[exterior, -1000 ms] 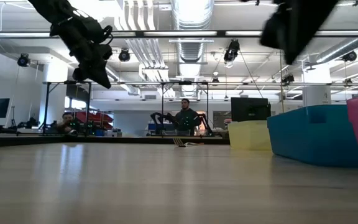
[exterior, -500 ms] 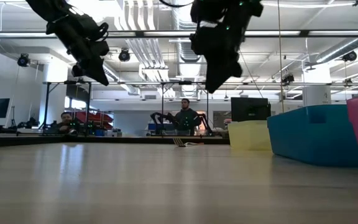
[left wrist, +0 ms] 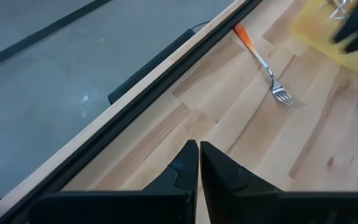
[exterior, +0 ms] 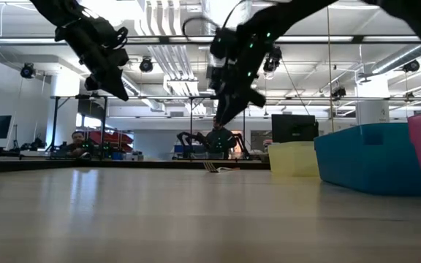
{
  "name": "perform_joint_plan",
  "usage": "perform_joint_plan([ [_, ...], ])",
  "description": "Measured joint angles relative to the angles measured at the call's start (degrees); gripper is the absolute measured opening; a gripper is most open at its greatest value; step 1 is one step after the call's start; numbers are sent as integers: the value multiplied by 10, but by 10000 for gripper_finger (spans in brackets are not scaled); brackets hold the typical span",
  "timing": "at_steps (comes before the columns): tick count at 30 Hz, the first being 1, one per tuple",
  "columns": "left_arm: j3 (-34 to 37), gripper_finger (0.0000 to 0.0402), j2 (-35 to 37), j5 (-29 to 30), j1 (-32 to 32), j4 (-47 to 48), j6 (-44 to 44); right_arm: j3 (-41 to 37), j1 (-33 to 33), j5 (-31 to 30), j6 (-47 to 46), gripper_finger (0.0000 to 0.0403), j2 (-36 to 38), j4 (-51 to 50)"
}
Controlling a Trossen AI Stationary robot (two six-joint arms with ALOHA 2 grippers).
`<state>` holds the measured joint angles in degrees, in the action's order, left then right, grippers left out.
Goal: Sort silverware by color (type)
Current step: Put the orange fork into the yellow bin
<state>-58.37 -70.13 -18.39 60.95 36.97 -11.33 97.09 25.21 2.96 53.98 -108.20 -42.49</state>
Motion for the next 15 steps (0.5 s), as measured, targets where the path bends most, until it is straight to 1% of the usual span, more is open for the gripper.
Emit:
perform_joint_plan([
  [4, 0, 0, 0, 0, 0, -4, 31, 57, 30, 6, 41, 94, -68, -19],
  [7, 0, 0, 0, 0, 0, -8, 53, 104, 48, 42, 101, 81, -112, -52],
  [9, 0, 0, 0, 0, 0, -11, 73, 131, 60, 62, 102, 74, -136, -70],
  [11, 0, 0, 0, 1, 0, -11, 87, 158, 71, 62, 87, 71, -158, -83],
  [15, 0, 0, 0, 27, 0, -12, 103, 187, 83, 61, 84, 73, -190, -99],
])
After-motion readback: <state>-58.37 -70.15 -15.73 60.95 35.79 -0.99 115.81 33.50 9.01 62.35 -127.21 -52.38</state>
